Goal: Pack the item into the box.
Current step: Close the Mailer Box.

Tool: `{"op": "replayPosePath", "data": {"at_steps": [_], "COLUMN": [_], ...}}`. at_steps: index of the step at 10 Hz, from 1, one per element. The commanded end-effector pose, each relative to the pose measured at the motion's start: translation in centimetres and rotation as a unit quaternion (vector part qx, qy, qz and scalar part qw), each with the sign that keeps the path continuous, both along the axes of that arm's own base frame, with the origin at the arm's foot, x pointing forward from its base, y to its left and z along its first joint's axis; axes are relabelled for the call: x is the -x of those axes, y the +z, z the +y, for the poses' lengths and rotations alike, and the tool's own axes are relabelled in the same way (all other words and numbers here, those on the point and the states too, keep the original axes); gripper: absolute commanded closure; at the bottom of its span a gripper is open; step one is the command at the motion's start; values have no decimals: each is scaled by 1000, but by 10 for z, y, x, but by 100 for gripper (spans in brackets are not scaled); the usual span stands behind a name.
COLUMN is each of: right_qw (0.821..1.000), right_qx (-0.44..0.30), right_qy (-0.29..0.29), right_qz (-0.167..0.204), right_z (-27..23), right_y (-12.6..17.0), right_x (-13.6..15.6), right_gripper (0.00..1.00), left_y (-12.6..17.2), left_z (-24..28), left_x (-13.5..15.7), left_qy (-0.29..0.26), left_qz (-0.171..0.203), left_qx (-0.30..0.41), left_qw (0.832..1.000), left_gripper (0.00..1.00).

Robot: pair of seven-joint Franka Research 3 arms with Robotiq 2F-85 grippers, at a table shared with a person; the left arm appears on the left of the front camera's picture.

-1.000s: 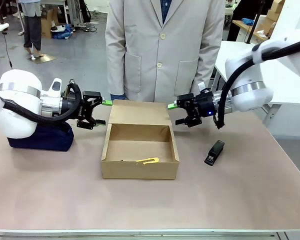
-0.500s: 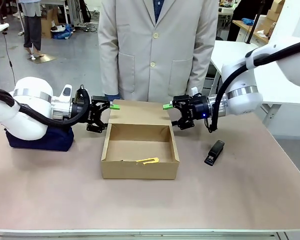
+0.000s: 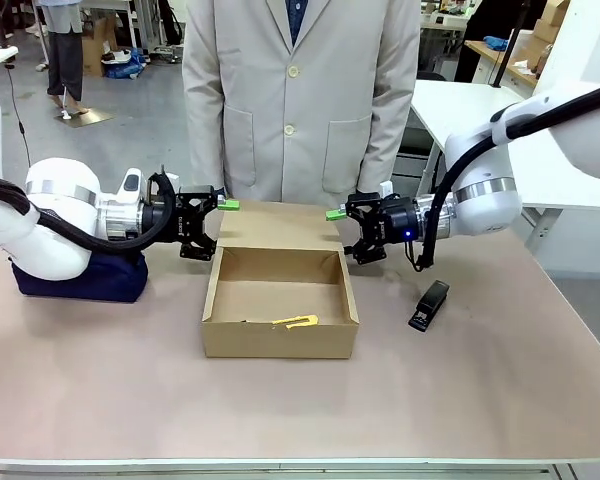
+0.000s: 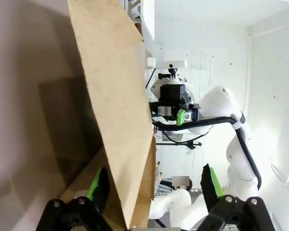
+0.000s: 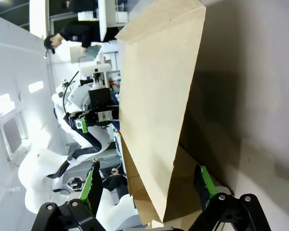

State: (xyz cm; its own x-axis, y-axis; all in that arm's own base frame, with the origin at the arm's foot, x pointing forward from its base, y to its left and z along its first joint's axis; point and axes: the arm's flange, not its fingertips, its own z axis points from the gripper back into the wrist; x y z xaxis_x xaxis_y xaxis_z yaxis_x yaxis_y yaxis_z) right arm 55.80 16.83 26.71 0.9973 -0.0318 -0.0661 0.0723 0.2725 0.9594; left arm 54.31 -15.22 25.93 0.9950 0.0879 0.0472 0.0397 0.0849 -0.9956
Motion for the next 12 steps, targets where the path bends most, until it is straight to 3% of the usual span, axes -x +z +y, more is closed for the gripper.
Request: {"op": "replayPosePath", "data": {"at_steps": [1,2,3,4,5,6,12], "right_qw": [1000,1000,1000,1000,1000,1000,999], "right_qx": [-9,-11,-13,-14,-15,-13,-16], "right_qy": [-14,-15,-16,-16,-16,-22,-14], "right_qz": [10,14,16,17,18,5,-28], "right_z": [6,6,6,6,6,5,5], "right_y": [4,4,3,3,2,2,4], "right_x": [-7,-7,-7,-7,-7,-7,-3], "right_gripper": [20,20,39,25,59,45,45], "left_y": [-6,-5,-3,-3,-4,-4,3], "left_z": [2,2,2,3,3,3,2], "left_x": [0,1,2,3,3,3,7], "left_qy": [-11,-13,-16,-19,-18,-18,-28], "left_qz": [-9,-10,-13,-15,-17,-23,-48], "left_qx": [3,6,6,5,6,5,6], "left_qw": [1000,1000,1000,1000,1000,1000,998], "left_gripper": [19,20,39,40,59,60,60]}}
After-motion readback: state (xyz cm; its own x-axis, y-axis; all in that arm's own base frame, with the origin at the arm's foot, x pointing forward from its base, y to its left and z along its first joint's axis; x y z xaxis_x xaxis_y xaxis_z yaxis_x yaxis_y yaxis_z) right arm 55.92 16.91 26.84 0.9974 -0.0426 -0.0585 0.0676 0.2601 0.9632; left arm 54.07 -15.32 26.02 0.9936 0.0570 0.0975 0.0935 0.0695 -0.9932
